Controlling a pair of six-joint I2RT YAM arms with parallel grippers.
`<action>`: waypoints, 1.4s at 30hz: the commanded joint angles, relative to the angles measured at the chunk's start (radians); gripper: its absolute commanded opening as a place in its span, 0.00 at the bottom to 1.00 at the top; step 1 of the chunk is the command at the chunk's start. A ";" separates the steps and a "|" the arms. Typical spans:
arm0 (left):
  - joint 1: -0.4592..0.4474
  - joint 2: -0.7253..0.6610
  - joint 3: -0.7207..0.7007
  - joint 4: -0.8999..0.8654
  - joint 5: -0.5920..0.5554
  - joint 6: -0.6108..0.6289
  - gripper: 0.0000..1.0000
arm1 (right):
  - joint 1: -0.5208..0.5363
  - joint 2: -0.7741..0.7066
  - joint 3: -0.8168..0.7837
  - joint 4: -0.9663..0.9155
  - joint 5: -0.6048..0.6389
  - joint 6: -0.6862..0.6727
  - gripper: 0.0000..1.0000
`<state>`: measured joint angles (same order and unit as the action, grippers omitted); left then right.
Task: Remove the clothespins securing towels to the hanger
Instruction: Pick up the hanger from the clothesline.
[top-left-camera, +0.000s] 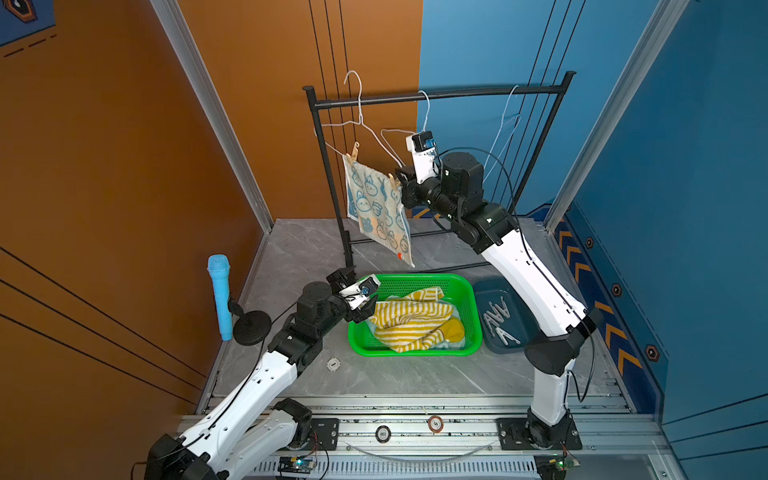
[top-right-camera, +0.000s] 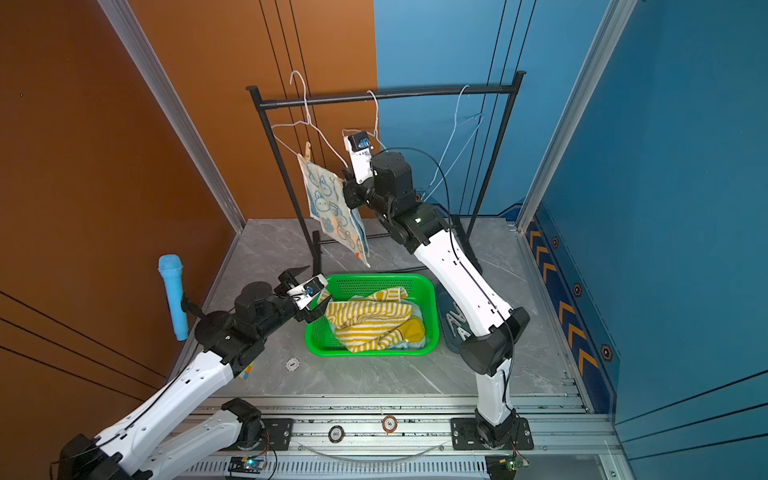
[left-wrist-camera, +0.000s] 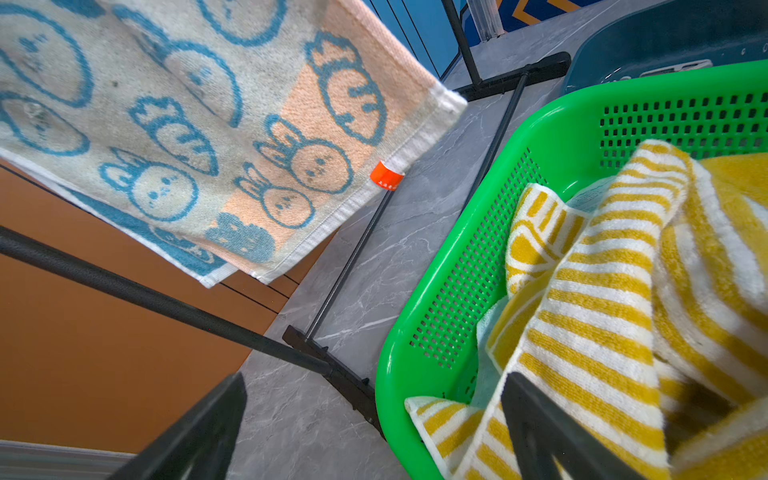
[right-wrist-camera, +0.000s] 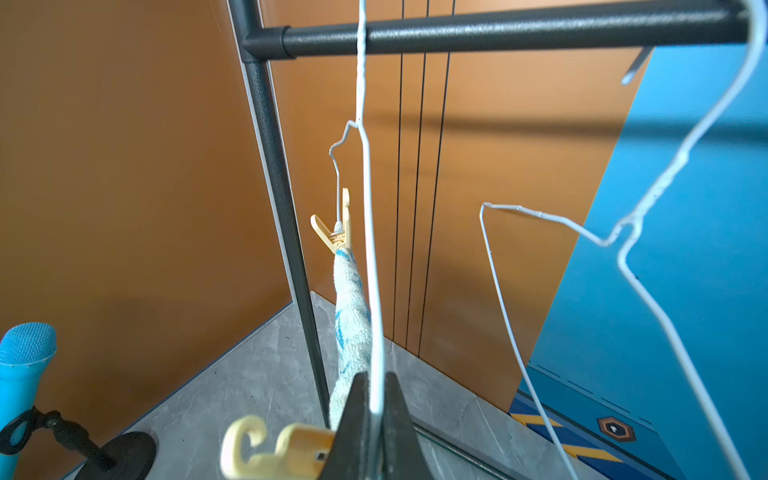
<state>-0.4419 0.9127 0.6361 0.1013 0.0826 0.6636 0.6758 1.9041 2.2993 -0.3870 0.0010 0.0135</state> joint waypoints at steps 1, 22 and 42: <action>0.012 -0.022 0.024 -0.008 0.015 -0.015 0.98 | 0.005 -0.087 -0.072 0.065 0.028 -0.029 0.00; 0.114 -0.052 0.012 0.065 0.054 -0.097 0.98 | -0.025 -0.448 -0.485 0.160 0.032 -0.057 0.00; 0.164 -0.052 0.008 0.090 0.098 -0.143 0.98 | -0.033 -0.496 -0.486 0.203 0.030 -0.047 0.00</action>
<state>-0.2878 0.8696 0.6361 0.1692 0.1547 0.5461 0.6518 1.4918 1.8427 -0.2497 0.0238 -0.0338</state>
